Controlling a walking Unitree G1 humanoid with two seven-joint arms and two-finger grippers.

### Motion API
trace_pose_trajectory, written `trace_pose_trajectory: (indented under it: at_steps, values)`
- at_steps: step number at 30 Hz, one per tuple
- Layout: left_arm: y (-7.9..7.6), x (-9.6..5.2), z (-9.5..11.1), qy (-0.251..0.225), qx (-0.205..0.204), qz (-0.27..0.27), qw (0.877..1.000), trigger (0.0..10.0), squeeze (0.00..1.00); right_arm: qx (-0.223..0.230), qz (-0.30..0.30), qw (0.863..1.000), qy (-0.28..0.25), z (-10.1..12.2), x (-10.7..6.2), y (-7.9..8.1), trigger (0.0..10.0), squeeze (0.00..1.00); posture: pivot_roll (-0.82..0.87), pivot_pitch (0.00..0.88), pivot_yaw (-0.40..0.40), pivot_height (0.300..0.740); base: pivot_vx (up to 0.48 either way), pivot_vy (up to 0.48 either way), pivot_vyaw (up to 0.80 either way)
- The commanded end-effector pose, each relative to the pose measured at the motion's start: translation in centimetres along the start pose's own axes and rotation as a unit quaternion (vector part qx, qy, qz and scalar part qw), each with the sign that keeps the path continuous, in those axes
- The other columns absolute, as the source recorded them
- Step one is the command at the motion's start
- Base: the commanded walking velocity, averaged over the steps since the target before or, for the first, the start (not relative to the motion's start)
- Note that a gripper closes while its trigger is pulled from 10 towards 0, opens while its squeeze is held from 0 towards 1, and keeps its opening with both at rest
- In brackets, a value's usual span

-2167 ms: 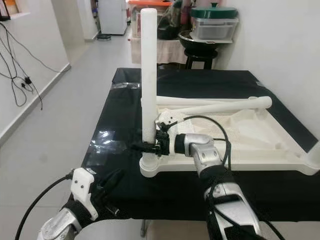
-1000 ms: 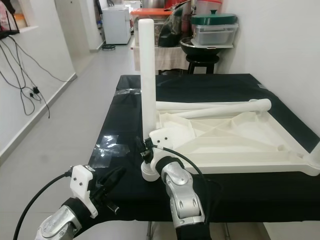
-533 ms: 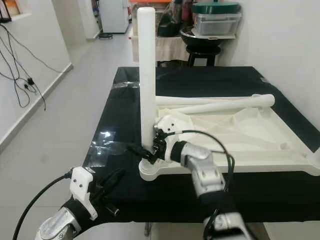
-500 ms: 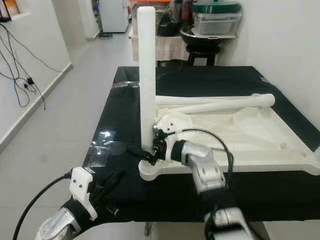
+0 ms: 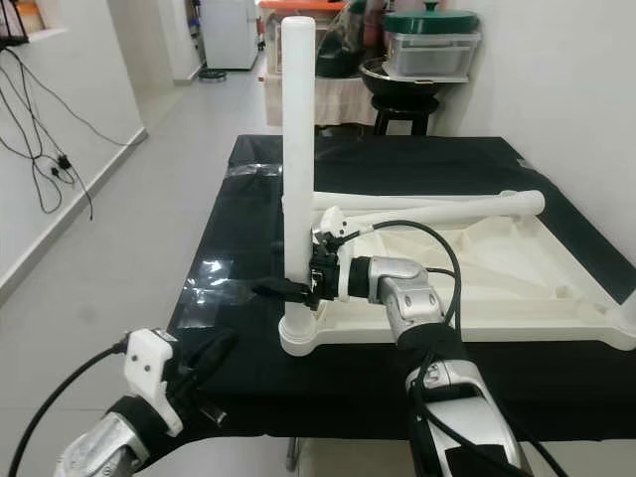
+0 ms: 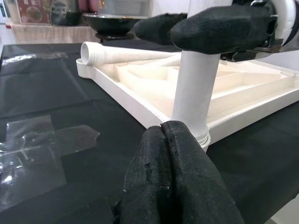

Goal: Building children table

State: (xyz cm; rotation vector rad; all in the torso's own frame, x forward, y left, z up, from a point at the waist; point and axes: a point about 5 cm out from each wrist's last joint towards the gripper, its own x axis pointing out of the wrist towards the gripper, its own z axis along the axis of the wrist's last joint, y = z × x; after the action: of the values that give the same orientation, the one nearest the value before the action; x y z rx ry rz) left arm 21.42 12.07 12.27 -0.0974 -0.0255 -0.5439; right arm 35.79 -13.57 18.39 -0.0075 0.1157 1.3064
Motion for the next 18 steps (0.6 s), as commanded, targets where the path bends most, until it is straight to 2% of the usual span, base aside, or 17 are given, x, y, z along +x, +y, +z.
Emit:
trace_pose_trajectory:
  at_steps: [1, 2, 7, 9, 14, 15, 17, 18]
  values:
    - [0.0, -0.2, -0.1, 0.011, 0.004, -0.002, 1.0, 10.0, 0.0, -0.009, 0.014, 1.0, -0.005, 0.5, 0.1, 0.0, 6.3, 0.0, 0.13, 0.0, -0.037, 0.74, 0.0, 0.0, 0.0]
    - [-0.1, -0.4, -0.1, 0.013, 0.004, -0.004, 1.0, 10.0, 0.0, -0.008, 0.018, 1.0, -0.002, 0.4, 0.1, -0.1, 0.0, 0.0, 0.14, 0.0, -0.034, 0.74, 0.0, 0.0, 0.0]
    - [-0.3, -1.0, -0.1, 0.015, 0.004, -0.005, 1.0, 10.0, 0.0, -0.006, 0.024, 1.0, 0.003, 0.1, 0.0, -0.1, 0.0, 0.0, 0.15, 0.0, -0.032, 0.74, 0.0, 0.0, 0.0]
    - [0.0, -1.9, 0.4, 0.018, 0.0, 0.005, 1.0, 10.0, 0.0, -0.001, 0.023, 1.0, -0.002, -0.5, 0.4, 0.1, 0.0, 0.0, 0.14, 0.0, -0.005, 0.74, 0.0, 0.0, 0.0]
    - [0.3, -1.7, 1.2, 0.014, -0.008, 0.0, 1.0, 10.0, 0.0, -0.003, 0.013, 1.0, 0.0, -1.6, 0.8, 0.4, 0.0, 0.0, 0.12, 0.0, 0.011, 0.74, 0.0, 0.0, 0.0]
    - [0.4, -1.2, 1.5, 0.008, -0.018, -0.008, 1.0, 10.0, 0.0, -0.019, -0.009, 1.0, 0.018, -2.0, 0.8, 0.3, 0.0, 0.0, 0.04, 0.0, 0.035, 0.74, 0.0, 0.0, 0.0]
    - [0.5, -0.9, 1.8, 0.006, -0.024, -0.014, 1.0, 10.0, 0.0, -0.031, -0.023, 0.999, 0.03, -2.1, 0.8, 0.2, 0.0, 0.0, 0.04, 0.0, 0.035, 0.74, 0.0, 0.0, 0.0]
    - [0.3, -0.7, 1.9, 0.006, -0.033, -0.021, 0.999, 10.0, 0.0, -0.043, -0.056, 0.997, 0.045, -2.2, 0.6, 0.0, 0.0, 0.0, 0.01, 0.0, 0.04, 0.74, 0.0, 0.0, 0.0]
